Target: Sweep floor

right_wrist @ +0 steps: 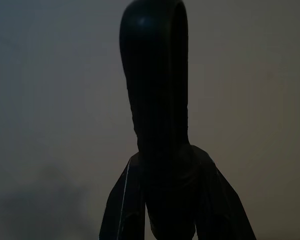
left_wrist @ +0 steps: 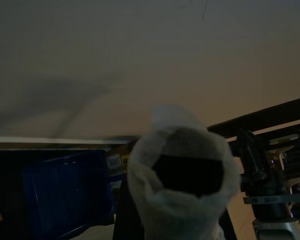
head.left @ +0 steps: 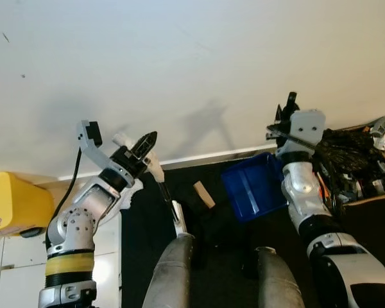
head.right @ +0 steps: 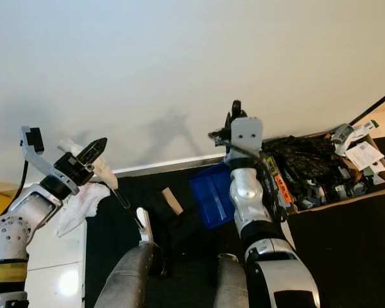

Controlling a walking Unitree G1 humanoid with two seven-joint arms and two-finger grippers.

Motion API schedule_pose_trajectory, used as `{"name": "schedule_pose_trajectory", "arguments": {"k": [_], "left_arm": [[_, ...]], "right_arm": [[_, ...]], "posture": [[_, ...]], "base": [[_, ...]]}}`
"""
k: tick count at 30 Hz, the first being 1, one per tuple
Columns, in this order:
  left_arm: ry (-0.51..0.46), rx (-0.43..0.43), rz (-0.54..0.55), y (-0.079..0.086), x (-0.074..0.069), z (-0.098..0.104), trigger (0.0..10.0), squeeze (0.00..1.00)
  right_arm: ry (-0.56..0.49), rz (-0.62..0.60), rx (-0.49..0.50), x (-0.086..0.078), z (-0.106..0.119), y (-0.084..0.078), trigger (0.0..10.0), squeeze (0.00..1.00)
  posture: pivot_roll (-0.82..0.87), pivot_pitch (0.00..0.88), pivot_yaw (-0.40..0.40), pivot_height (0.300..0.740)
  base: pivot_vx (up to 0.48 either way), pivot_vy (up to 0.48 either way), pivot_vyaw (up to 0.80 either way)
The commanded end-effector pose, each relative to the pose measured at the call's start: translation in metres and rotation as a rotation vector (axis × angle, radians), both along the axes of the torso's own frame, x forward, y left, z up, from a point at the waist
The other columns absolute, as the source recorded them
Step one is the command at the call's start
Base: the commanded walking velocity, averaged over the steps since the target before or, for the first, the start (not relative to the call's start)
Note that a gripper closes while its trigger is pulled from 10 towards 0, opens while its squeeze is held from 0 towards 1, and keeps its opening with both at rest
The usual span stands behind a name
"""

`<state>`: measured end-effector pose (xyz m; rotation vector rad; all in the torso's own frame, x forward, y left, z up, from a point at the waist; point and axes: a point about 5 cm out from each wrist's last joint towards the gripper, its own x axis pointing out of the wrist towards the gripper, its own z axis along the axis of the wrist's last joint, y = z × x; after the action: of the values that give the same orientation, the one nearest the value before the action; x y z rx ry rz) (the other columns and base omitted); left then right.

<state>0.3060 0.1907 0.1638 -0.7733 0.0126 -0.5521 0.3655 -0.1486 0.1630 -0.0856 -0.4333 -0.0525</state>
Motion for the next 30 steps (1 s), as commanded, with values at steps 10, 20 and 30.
{"name": "schedule_pose_trajectory", "arguments": {"k": [10, 20, 30], "left_arm": [[0.004, 0.009, 0.018, -0.006, -0.002, -0.014, 10.0, 0.0], [0.014, -0.014, 0.044, -0.008, -0.005, -0.025, 10.0, 0.0], [0.063, -0.026, 0.096, -0.007, -0.003, -0.031, 10.0, 0.0]], "right_arm": [[0.245, 0.01, -0.102, -0.01, -0.051, 0.007, 10.0, 0.0], [0.51, 0.155, -0.309, -0.015, -0.083, 0.001, 10.0, 0.0], [0.679, 0.386, -0.218, -0.02, -0.089, -0.006, 10.0, 0.0]], "posture": [[0.2, 0.342, 0.074, 0.74], [0.15, 0.316, 0.043, 0.74], [0.12, 0.299, 0.044, 0.74]], "base": [[0.0, 0.0, 0.0], [0.0, 0.0, 0.0], [0.0, 0.0, 0.0]]}}
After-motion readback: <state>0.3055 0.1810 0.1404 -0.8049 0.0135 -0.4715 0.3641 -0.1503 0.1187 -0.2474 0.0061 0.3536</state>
